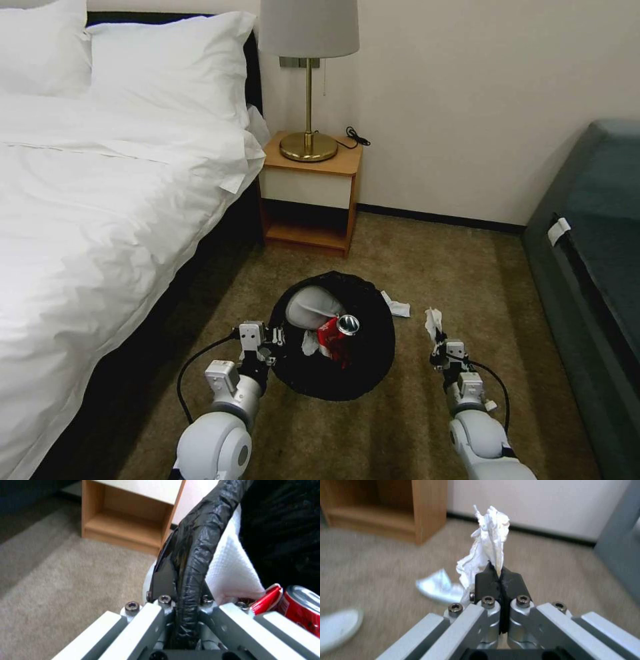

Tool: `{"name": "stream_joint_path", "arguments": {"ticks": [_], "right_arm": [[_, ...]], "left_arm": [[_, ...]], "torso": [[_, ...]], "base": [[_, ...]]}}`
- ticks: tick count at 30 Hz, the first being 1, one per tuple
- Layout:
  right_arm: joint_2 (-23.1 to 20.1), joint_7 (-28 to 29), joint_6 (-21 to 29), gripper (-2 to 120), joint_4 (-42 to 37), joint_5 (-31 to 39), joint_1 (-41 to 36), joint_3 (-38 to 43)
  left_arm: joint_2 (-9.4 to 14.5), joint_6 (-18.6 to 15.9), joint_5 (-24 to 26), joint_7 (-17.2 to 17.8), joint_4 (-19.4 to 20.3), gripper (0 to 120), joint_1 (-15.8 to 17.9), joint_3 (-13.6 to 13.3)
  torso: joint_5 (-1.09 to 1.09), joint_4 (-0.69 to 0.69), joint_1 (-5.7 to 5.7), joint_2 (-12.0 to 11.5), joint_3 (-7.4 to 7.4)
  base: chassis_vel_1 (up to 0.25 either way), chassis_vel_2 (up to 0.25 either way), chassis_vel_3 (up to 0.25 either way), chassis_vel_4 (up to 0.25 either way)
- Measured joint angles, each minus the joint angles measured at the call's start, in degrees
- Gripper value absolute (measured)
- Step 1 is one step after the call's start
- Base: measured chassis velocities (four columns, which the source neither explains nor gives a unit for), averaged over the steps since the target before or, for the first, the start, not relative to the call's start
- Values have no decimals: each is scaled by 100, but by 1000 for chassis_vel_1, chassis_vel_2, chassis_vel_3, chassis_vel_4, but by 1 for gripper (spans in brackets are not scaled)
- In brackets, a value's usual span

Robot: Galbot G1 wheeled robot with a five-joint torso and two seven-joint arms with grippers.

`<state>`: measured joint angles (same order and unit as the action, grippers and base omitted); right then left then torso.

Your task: Pick up the trash bin, then pick up the garbage on the floor and place it into the trash bin.

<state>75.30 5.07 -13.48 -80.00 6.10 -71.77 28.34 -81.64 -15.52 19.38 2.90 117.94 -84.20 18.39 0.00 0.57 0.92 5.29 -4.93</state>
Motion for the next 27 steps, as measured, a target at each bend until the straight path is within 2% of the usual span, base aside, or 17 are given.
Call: {"name": "stream_joint_path", "arguments": {"ticks": [6, 8, 14, 15, 16, 18, 19, 24, 27], "right_arm": [[-89, 22, -200, 0, -534, -111, -60, -8], [-185, 17, -170, 0, -1086, -88, -164, -64], [-405, -11, -57, 0, -1836, -60, -375, -163], [-601, -38, -1, 0, -2165, -55, -487, -206], [-601, -38, -1, 0, -2165, -55, -487, -206], [-1071, -82, 71, 0, -2699, -43, -689, -280], [-1071, -82, 71, 0, -2699, -43, -689, -280], [-1718, -224, 158, 0, -3386, -42, -1002, -431], [-1893, -326, 197, 0, -3664, -49, -1132, -517]], "left_arm": [[40, -259, 273, 104, -27, 0, 30, -21], [96, -582, 523, 265, -24, 0, 59, -30], [149, -992, 697, 445, -22, 0, 115, -38], [166, -1202, 812, 539, -14, 0, 132, -54], [166, -1202, 812, 539, -14, 0, 132, -54], [185, -1572, 1134, 751, 10, 0, 157, -122], [185, -1572, 1134, 751, 10, 0, 157, -122], [240, -1869, 1339, 836, 16, 0, 179, -193], [269, -1961, 1417, 825, 2, 0, 203, -212]], "torso": [[0, -1, 0, 0, 0], [0, -1, 0, 0, 0], [1, -1, 0, 0, 0], [0, -1, 0, 0, 0], [0, -1, 0, 0, 0], [-1, 0, 0, 0, 0], [-1, 0, 0, 0, 0], [0, 0, 0, 0, 0], [0, 0, 0, 0, 0]], "base": [[0, 0, 0, 0], [0, 0, 0, 0], [0, 0, 0, 0], [0, 0, 0, 0], [0, 0, 0, 0], [0, 0, 0, 0], [0, 0, 0, 0], [0, 0, 0, 0], [0, 0, 0, 0]]}}
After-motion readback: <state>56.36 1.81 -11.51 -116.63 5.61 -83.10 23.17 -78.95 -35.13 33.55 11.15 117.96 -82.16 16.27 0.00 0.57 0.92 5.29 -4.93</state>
